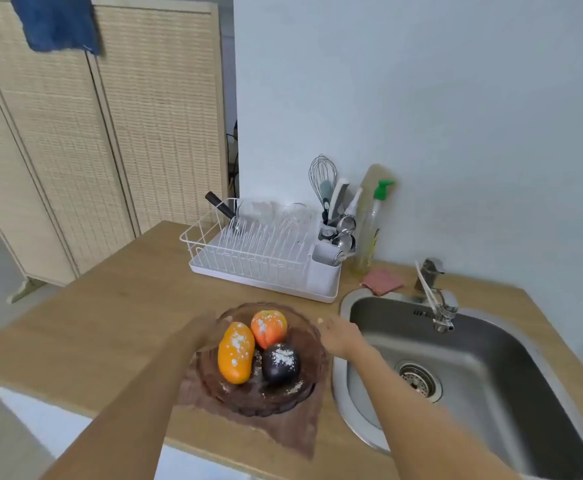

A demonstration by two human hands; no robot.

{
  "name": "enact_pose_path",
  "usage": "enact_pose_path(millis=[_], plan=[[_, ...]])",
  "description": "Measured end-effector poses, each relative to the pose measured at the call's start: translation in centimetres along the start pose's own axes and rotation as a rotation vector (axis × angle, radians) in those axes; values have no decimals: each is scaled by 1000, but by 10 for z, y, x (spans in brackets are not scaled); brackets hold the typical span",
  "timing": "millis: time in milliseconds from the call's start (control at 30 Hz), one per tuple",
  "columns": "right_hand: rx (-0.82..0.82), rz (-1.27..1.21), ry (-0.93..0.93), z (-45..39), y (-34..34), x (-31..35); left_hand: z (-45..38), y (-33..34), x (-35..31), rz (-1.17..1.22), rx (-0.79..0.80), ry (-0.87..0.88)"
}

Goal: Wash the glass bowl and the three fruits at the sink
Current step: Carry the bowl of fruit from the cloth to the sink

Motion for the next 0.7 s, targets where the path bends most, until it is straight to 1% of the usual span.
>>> enact_pose_path(millis=[133,233,300,433,500,600,700], plan=[[0,-177,71,0,12,-6,-3,0,12,90,-18,-68],[-53,-347,136,-3,17,-10,-9,1,19,159,-36,-71],[-77,-506,195,-9,21,-18,-8,2,20,203,-44,-72],[-24,-808,345,-11,29,-26,-6,6,22,321,-30,-104],[32,-856,371,-10,32,-28,-6,8,26,372,5,-128],[110,-852,393,-6,39,-28,-3,19,31,433,126,-174],[143,-867,422,-1,46,-29,3,23,33,474,157,-197]])
Point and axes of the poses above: each hand's wrist, its own z-axis away from the middle knuckle, its own y-axis out of the palm, x = y × z, the point moved 7 cm from there along -z, towards the middle knuckle, and after that the axes turned 6 degrees about -z, right-handed, at the moved point
